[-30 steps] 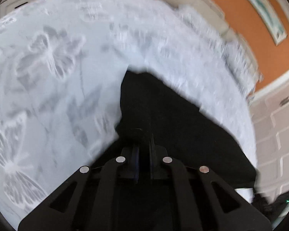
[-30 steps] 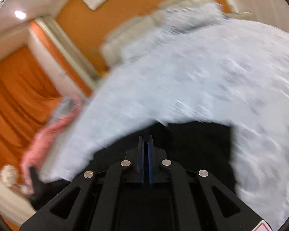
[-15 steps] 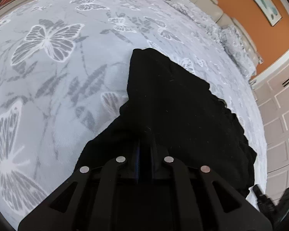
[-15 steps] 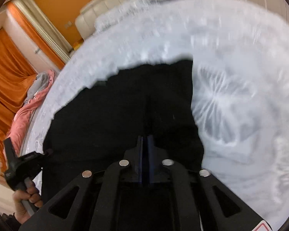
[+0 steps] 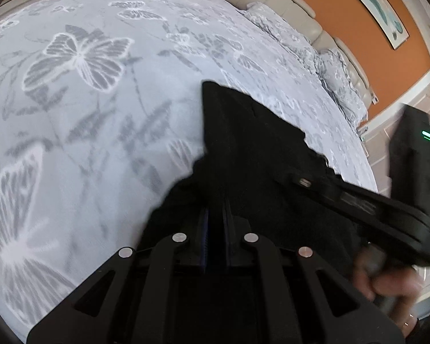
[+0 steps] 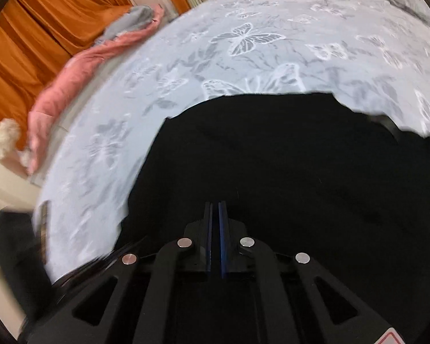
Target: Fold small clothes
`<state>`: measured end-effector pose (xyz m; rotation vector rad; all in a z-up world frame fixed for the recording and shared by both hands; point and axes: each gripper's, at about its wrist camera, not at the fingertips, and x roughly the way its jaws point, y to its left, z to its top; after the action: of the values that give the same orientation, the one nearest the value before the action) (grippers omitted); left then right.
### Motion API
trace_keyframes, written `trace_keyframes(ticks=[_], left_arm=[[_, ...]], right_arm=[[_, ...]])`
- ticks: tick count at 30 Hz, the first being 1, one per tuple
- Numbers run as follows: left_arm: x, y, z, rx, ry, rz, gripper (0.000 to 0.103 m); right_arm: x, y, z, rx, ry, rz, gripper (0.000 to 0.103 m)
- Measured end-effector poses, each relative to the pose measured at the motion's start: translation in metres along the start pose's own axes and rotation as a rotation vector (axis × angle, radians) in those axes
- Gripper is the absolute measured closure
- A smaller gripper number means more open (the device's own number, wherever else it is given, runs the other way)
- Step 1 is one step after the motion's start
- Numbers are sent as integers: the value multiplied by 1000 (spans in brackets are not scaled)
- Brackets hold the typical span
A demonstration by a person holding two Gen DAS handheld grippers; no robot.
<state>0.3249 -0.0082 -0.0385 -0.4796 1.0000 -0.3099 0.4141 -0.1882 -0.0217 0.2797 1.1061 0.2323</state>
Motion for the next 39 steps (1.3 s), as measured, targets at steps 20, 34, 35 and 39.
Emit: trace_keyframes(ticks=[20,34,35,39], left_arm=[[-114,51,-77,94,180,121,40],[-164,66,-157,11,274,114,37],[-163,66,-156,14,282,114,55],[-164,70,-148,-68,342,73,96]], right_arm=[[-234,-83,-273,282,-168,-376,45],[-226,-73,-390,573,-18,-191,53],[-226,-72,-388,577,-20,-184,75],[-255,-72,-377,630,-105,-167,96]])
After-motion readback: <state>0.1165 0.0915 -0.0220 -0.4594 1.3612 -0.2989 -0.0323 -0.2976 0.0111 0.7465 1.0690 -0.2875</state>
